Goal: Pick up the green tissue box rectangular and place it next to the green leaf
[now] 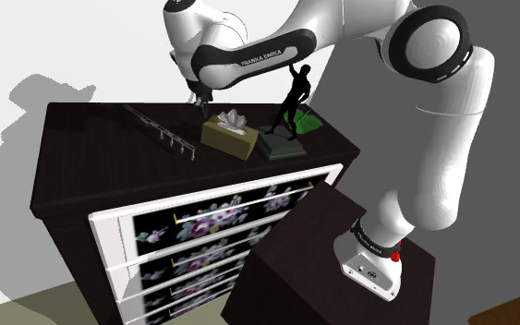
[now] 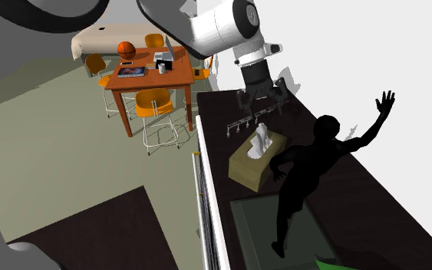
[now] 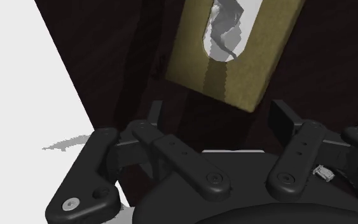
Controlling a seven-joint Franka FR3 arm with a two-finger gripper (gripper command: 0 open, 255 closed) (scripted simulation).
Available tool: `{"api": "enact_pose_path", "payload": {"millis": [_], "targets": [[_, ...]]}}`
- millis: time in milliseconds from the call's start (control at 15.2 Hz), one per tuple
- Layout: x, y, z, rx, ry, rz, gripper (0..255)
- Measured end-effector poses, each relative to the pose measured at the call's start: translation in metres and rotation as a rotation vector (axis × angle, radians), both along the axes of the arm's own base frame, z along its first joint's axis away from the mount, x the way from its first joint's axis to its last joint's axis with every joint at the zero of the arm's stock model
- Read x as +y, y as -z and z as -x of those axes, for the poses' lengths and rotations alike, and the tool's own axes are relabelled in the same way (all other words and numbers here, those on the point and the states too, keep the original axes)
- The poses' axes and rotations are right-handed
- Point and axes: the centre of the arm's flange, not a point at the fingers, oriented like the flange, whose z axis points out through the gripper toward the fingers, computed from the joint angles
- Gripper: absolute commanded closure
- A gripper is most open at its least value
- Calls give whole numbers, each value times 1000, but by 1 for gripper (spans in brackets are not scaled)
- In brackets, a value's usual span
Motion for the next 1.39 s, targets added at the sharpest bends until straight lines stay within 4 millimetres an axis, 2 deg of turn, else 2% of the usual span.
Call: {"api": "enact_pose_path", "payload": {"millis": [264,330,792,1188,1254,1386], "targets": [[7,-11,43,-10,-15,126,0],[6,-11,47,-12,-17,140,0],[-15,15,47,-12,-18,155,0],[-17,19,46,-13,-18,155,0],[-17,19,46,-13,-18,155,255],[-17,19,46,-13,-18,155,255]]}}
